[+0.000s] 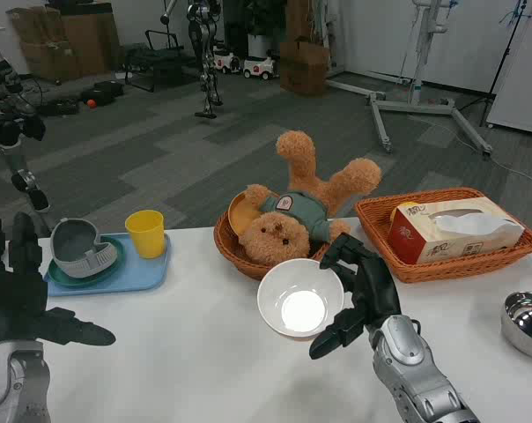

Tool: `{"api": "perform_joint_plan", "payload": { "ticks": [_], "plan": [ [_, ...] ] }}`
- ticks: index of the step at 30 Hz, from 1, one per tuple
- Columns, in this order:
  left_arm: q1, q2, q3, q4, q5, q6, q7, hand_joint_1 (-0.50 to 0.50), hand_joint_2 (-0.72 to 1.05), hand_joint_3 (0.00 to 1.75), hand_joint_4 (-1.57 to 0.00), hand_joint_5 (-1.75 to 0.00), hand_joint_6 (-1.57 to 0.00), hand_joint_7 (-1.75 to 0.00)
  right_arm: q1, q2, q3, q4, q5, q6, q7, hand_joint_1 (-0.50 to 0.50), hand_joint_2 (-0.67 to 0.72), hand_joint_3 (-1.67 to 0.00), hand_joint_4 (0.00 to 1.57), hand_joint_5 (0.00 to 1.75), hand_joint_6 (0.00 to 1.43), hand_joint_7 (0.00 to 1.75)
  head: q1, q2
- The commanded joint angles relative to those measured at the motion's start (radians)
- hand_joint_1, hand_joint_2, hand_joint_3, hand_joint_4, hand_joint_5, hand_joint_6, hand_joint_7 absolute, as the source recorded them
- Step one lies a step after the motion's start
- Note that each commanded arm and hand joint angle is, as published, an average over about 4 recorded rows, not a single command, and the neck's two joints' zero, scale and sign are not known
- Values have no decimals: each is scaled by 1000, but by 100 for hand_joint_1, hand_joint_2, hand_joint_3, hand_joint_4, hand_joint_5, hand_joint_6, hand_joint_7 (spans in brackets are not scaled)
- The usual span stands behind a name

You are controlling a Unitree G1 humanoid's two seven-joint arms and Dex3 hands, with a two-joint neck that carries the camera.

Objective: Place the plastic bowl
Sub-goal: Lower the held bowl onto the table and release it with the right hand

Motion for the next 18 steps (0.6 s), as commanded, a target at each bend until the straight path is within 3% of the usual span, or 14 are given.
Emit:
{"api": "perform_joint_plan", "payload": {
  "ticks": [1, 18],
  "plan": [
    [11, 4, -5, -1, -7, -11, 0, -48, -72, 6, 0, 0, 0, 0, -14, 12, -6, 18, 9, -58, -3, 42, -3, -16, 157, 165, 63, 168, 10, 41],
    [11, 4, -5, 1, -7, -11, 0, -48, -72, 0, 0, 0, 0, 0, -14, 12, -5, 18, 9, -61, -3, 42, -3, -16, 157, 165, 63, 168, 4, 33]
  ]
}}
